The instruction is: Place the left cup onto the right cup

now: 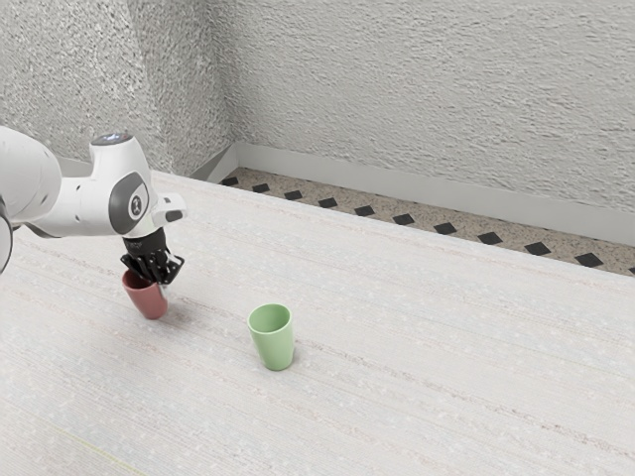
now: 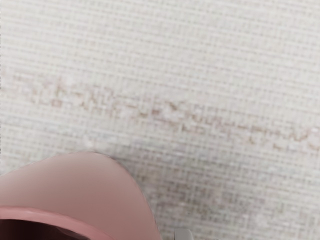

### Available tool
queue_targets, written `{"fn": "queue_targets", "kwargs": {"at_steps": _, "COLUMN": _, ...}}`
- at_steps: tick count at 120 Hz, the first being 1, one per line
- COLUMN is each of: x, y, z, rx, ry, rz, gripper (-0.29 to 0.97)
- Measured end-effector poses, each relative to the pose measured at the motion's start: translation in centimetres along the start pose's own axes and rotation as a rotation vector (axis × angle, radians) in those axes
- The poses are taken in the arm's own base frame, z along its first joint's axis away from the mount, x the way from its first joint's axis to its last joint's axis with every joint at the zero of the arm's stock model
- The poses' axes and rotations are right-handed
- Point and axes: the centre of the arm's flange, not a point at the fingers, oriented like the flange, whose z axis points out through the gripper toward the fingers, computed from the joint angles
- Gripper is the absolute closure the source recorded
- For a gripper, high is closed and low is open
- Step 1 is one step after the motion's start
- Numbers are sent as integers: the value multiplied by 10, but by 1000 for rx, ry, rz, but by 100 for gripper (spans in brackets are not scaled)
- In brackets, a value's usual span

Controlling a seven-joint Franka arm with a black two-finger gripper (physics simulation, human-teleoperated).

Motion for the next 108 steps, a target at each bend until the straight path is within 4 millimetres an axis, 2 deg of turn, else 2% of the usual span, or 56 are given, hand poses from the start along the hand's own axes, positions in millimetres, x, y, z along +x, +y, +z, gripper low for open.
{"fn": "queue_targets", "kwargs": {"at_steps": 40, "x": 0, "y": 2, "z": -7, "rx": 0, "ry": 7, "rz": -18, "gripper": 79}}
{"fn": "queue_targets", "kwargs": {"at_steps": 60, "x": 2, "y": 13, "z": -20, "rx": -1, "ry": 21, "rz": 2, "gripper": 79}}
{"fn": "queue_targets", "kwargs": {"at_steps": 82, "x": 2, "y": 61, "z": -63, "rx": 6, "ry": 40, "rz": 95, "gripper": 79}}
{"fn": "queue_targets", "kwargs": {"at_steps": 108, "x": -5, "y": 117, "z": -87, "rx": -6, "ry": 13, "rz": 174, "gripper": 78}}
